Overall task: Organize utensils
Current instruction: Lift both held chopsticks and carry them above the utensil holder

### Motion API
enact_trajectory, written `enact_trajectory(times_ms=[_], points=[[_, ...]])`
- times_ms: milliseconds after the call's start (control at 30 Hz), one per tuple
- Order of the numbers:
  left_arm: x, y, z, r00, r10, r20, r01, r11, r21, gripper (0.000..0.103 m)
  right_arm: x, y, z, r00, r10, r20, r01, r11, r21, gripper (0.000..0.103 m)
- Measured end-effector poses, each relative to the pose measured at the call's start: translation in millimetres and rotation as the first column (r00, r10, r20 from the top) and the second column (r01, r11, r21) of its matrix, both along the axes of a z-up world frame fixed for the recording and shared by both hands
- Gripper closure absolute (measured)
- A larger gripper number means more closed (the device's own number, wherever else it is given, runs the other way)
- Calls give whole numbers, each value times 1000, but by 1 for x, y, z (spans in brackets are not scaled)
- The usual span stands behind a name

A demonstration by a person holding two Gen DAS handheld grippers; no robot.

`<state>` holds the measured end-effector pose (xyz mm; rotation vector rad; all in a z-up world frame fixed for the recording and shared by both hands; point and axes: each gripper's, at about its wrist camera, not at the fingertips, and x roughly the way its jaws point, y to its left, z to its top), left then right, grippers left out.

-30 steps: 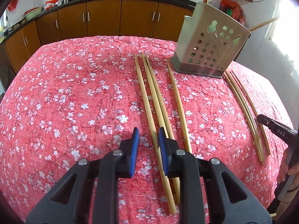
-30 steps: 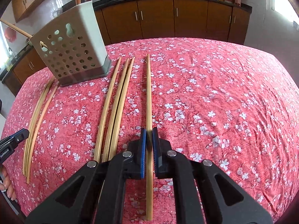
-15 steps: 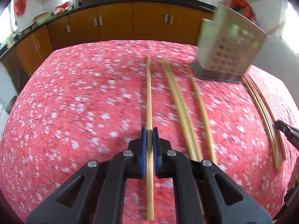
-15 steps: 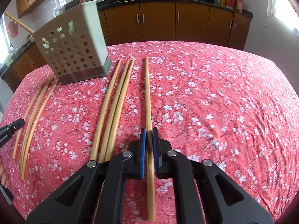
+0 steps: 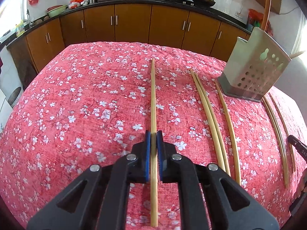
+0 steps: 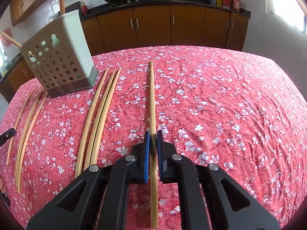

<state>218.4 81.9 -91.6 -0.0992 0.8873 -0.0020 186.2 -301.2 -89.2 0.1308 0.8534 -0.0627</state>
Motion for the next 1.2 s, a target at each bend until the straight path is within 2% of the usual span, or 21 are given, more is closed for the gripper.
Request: enact_trajectory(times_ms=[933,1200], points=[[-4,1,1,1000,1,4,-1,1000,-10,94,0,3,1,1000,-10,2,10,1000,15,94],[-17,-3,2,1000,-4,2,4,1000,5,94,-15,3,-1,1000,-8,4,8,999,40,94]])
